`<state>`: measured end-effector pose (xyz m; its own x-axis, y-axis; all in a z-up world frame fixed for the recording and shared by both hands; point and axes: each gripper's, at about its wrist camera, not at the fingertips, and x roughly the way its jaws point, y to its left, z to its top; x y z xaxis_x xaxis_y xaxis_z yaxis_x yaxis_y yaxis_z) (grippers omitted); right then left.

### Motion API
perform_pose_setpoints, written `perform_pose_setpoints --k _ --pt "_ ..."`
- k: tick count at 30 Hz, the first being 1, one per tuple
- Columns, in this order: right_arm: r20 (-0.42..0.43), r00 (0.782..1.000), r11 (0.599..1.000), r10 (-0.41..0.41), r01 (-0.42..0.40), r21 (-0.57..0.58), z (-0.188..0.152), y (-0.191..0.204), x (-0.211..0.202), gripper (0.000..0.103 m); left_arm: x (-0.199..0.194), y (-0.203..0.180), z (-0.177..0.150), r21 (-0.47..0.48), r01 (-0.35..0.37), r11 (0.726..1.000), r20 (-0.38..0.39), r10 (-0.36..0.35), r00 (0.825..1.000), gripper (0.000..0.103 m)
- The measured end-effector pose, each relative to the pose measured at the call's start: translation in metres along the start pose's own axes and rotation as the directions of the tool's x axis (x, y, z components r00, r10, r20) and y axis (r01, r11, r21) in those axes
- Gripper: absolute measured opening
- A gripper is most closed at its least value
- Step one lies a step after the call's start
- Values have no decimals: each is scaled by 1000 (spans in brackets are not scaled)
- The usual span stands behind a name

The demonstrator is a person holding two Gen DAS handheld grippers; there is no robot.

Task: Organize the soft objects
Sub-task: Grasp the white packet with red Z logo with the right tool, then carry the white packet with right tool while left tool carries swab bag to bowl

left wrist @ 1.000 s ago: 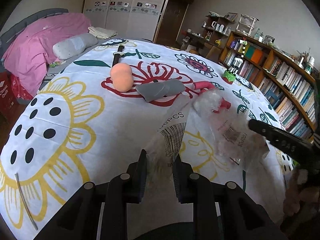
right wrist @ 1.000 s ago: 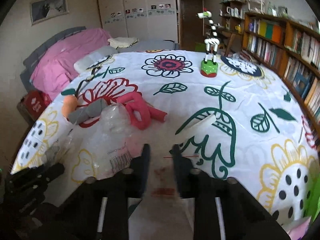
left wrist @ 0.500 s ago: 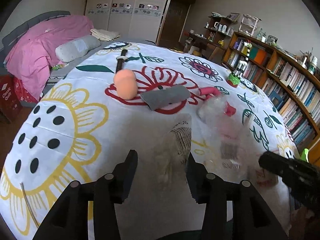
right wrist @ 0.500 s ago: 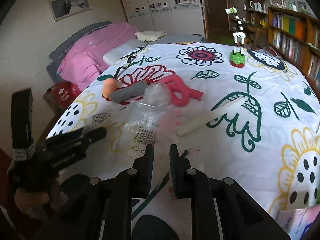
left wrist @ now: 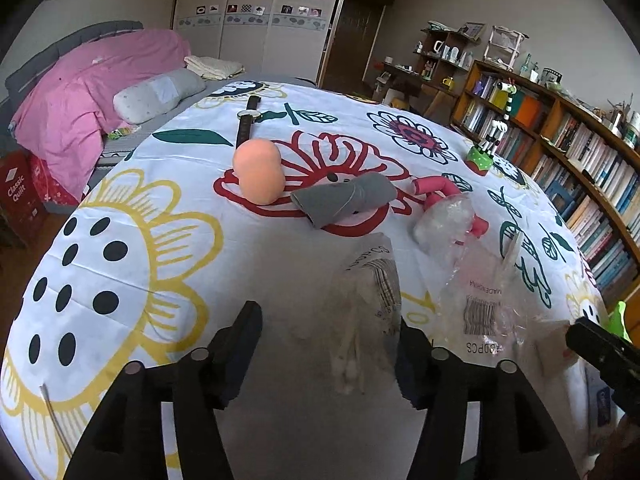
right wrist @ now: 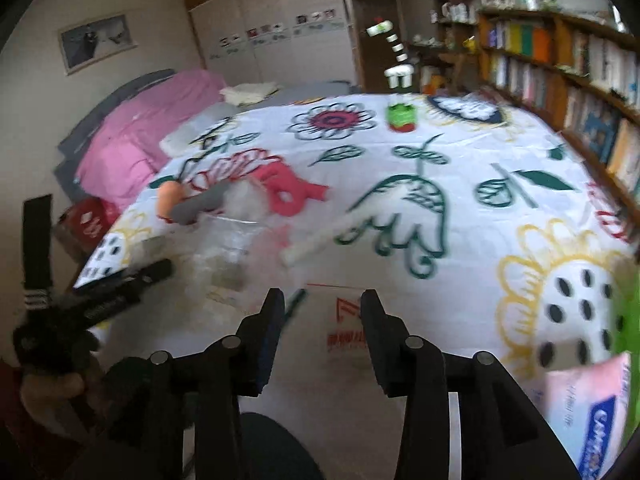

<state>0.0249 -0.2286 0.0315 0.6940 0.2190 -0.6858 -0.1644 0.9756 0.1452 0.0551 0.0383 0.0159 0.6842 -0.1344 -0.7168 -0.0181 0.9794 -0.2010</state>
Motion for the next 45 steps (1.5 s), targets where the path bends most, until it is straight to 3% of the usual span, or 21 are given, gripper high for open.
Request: perform_pose_setpoints --k 3,6,13,15,19,22,32,45 --pt "-10 1000 1000 -12 13 21 -1 -6 3 52 0 0 0 -2 -3 1000 1 3 1000 85" --pt "-31 998 998 -50 51 22 0 -8 12 52 0 3 1 -19 -13 1000 4 13 1000 86" --pt "-100 995 999 -20 23 28 -8 -7 35 52 3 3 2 -19 -23 1000 3 23 1000 85" --pt "-87 996 999 -29 31 18 -10 -6 35 48 4 1 3 -11 -26 1000 4 26 1000 76" --pt "-92 996 999 -14 16 27 -11 -6 33 39 6 -1 4 -5 -23 1000 12 23 1000 36" --pt "-83 997 999 -9 13 45 -11 -9 26 39 5 -1 4 0 -3 1000 10 3 1000 23" --pt "33 999 997 7 -10 75 -4 -12 -20 39 -15 1 -4 -10 25 1000 35 -25 999 18" --pt "67 997 995 42 -48 93 -16 -24 -49 39 -48 -26 -4 40 34 999 90 -38 995 18"
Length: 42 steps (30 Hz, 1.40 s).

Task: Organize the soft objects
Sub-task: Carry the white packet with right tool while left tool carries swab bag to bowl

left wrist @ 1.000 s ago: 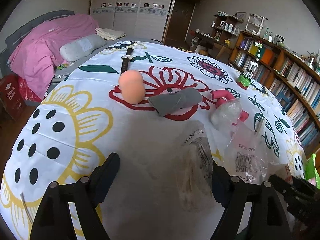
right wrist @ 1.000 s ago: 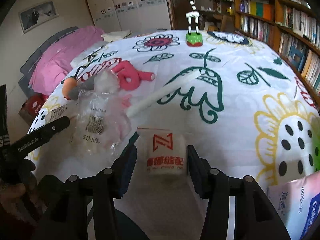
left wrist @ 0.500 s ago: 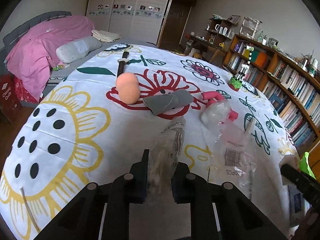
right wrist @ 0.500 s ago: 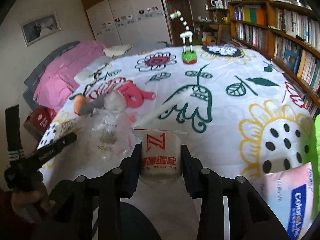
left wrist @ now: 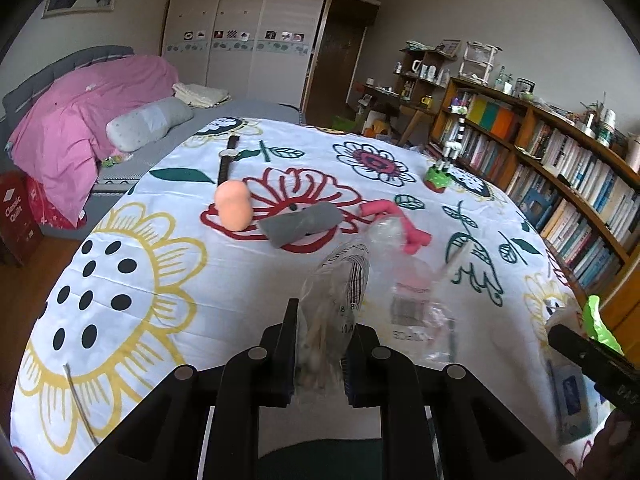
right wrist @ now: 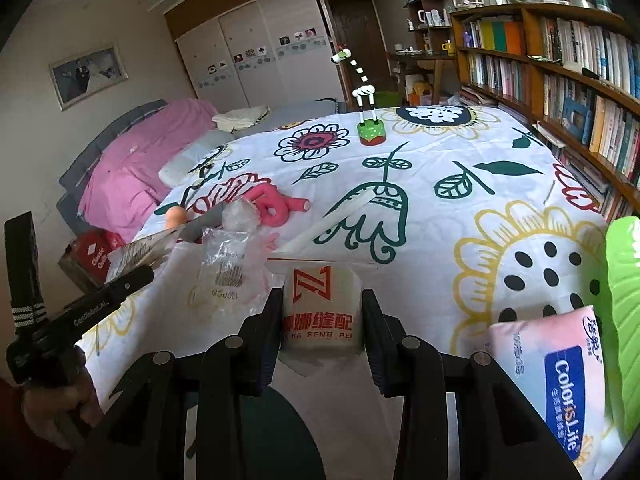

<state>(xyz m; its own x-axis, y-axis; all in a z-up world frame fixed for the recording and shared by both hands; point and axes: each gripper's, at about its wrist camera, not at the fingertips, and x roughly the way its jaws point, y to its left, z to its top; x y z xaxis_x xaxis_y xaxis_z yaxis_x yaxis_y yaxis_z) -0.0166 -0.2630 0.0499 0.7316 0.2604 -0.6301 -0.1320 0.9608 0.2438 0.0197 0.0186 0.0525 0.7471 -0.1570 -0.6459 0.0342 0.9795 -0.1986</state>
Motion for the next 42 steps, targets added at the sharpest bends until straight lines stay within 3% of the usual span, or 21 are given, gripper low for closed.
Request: perform_pose_setpoints --k 12,21,33,42 --pt "-46 991 991 127 -129 -41 -32 4 -25 39 -15 -31 -7 56 25 998 7 -25 1000 18" --pt "1 992 992 122 -122 -34 -41 -13 -54 39 -30 -58 -17 105 61 993 10 -63 998 18" --pt "131 991 996 -2 -9 88 -30 -81 -98 39 -36 -111 -19 196 128 972 2 -131 991 18" --pt "154 969 962 -193 157 224 -35 -157 -127 39 -30 -162 -18 270 217 938 -37 -215 976 18"
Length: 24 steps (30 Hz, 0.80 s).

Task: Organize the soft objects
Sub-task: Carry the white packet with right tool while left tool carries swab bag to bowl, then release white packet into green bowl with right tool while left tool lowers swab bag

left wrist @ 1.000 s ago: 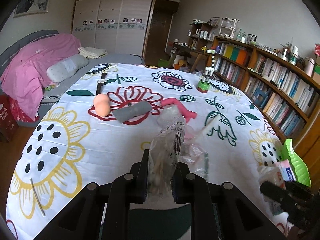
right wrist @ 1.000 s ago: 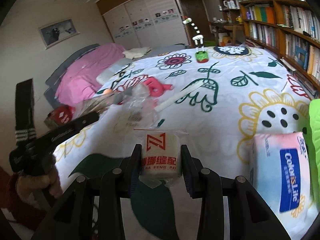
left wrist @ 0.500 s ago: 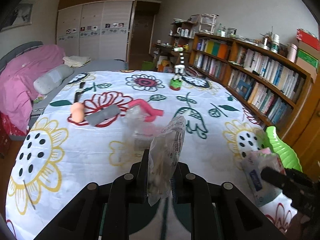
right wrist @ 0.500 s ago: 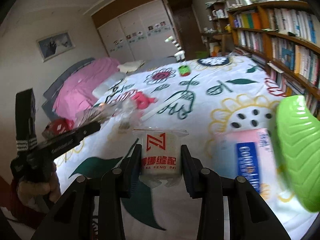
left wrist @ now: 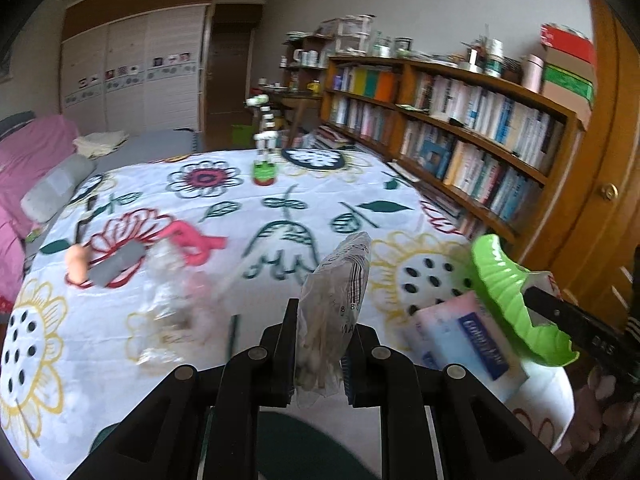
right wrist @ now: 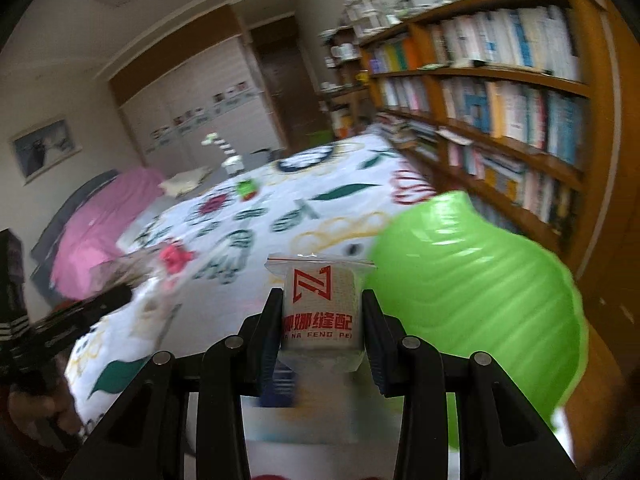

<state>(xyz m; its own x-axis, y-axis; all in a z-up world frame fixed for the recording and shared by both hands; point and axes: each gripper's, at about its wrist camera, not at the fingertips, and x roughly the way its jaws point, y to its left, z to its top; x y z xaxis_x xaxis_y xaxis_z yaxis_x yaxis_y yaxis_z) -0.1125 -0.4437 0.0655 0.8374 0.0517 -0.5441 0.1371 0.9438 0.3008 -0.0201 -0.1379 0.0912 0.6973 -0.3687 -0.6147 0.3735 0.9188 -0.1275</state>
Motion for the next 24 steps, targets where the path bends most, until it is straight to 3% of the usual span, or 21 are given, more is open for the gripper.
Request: perform_pose_setpoints --k 9,14,24 --pt "-31 987 985 -158 160 69 -2 -67 3 40 18 -55 14 87 104 991 -28 -102 994 18" --pt "-34 985 981 -168 171 90 -6 -83 1 51 25 -85 22 138 157 978 -40 -153 987 18" --pt "0 981 975 -192 190 113 -6 -98 -6 51 45 -140 30 200 247 948 -83 -234 969 18"
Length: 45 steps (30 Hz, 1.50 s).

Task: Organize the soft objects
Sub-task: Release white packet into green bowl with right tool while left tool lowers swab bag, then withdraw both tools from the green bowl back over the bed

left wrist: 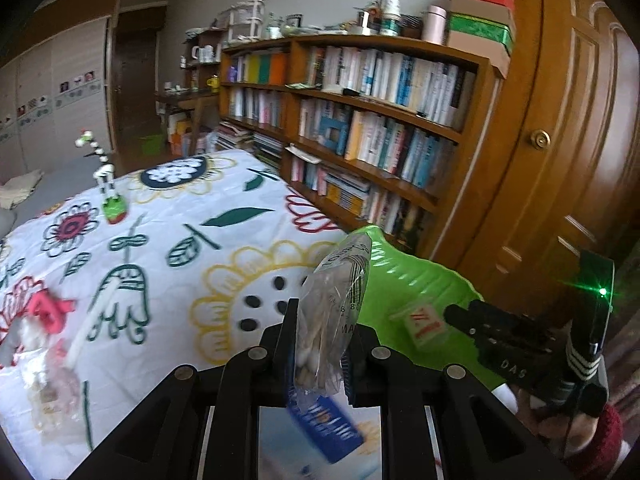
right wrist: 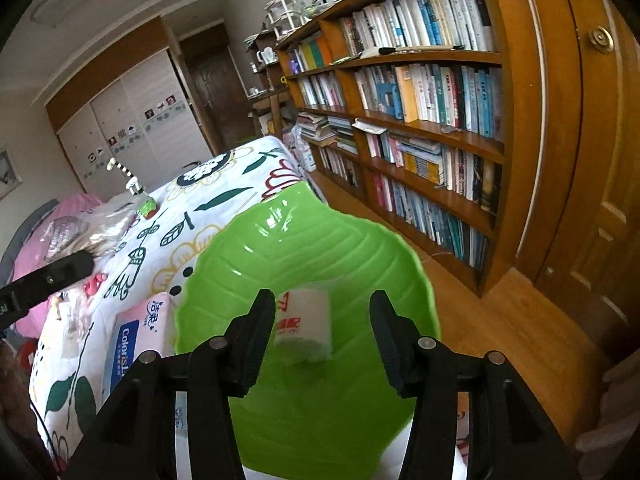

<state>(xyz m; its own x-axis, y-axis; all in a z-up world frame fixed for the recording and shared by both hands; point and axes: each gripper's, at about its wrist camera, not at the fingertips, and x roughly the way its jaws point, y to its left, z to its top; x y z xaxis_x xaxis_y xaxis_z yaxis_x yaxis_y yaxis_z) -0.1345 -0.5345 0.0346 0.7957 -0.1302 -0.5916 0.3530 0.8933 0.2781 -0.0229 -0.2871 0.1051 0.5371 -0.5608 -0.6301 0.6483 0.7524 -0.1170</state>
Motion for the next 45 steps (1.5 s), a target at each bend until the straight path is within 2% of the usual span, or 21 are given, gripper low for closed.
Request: perform_pose_setpoints --k 10,13,15,17,18,22,27,33,35,37,45 --pt "13 1000 999 -11 11 33 1 -9 -3 51 36 -36 7 55 93 994 -68 -90 994 18" --pt "13 1000 999 -17 17 37 0 -10 -4 51 47 -45 6 75 119 990 -92 -112 989 22" --pt "14 1000 999 -20 19 38 0 -10 -5 51 52 -50 6 73 150 986 -105 -142 984 34" --pt "15 1000 999 -22 21 39 0 -11 -5 51 54 -52 5 75 163 984 -113 -154 982 58" --pt "15 1000 999 -24 23 41 0 -11 -5 51 54 -52 4 78 167 983 -112 -158 981 63" --pt "9 1000 998 -26 25 50 0 -14 -3 51 50 -48 4 70 137 988 -83 -131 988 64" --pt "14 1000 999 -23 22 45 0 -14 -3 51 50 -39 5 47 100 994 -87 -96 992 66" --pt "14 1000 999 -23 22 44 -2 -12 -3 51 46 -29 2 25 63 998 -87 -60 994 78" --pt "16 1000 999 -22 21 43 -1 -12 -4 51 44 -27 1 26 52 998 -84 -50 995 87" --pt "19 1000 999 -19 18 38 -2 -8 -4 51 42 -25 1 29 37 999 -77 -35 996 91" --pt "7 1000 1000 -12 12 23 -5 8 4 55 37 -13 -3 5 -8 1000 -74 8 997 92"
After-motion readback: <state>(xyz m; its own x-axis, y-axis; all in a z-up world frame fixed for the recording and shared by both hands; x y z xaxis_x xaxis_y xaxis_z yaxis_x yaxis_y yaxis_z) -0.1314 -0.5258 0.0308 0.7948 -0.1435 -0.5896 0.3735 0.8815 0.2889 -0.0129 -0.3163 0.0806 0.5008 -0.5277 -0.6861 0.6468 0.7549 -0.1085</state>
